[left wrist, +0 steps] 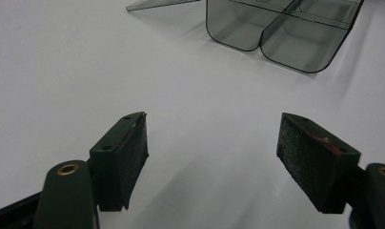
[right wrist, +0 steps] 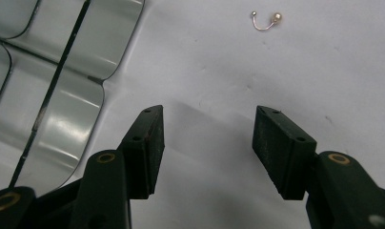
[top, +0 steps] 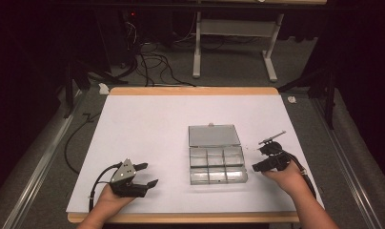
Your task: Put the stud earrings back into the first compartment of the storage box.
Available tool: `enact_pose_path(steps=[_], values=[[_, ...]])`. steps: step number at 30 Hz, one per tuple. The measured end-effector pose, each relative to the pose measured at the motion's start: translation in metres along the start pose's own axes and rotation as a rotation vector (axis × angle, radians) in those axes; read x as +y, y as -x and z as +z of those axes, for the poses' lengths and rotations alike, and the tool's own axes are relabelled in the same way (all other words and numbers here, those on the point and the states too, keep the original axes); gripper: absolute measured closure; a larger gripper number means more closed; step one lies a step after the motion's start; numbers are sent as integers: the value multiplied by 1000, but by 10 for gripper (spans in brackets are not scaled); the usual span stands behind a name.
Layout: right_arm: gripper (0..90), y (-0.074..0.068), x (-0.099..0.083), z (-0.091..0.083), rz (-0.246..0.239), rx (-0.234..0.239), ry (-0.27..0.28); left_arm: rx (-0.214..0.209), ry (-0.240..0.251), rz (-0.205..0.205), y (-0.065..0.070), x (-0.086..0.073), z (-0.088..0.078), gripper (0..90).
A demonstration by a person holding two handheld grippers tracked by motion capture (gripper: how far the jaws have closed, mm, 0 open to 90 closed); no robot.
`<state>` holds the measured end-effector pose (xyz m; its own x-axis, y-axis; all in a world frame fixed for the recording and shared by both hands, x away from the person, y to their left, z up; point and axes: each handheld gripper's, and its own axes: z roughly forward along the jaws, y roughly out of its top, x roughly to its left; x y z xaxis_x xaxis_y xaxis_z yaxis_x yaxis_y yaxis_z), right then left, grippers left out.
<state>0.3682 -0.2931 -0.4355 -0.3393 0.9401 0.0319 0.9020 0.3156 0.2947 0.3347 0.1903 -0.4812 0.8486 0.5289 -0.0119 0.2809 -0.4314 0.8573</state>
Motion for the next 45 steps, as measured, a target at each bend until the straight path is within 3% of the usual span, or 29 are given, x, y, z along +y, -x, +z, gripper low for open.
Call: enact_pose_path(steps=[8, 18, 32, 45], values=[[442, -1, 15, -5, -32, -11, -35, 1, -1, 1, 0, 0, 0, 263], [592, 7, 52, -6, -22, 3, -44, -4, -1, 3, 0, 0, 0, 263], [694, 4, 89, 17, -40, 18, -98, -3, -1, 3, 0, 0, 0, 263], [736, 12, 102, 34, 11, 28, -156, -6, 0, 3, 0, 0, 0, 263]])
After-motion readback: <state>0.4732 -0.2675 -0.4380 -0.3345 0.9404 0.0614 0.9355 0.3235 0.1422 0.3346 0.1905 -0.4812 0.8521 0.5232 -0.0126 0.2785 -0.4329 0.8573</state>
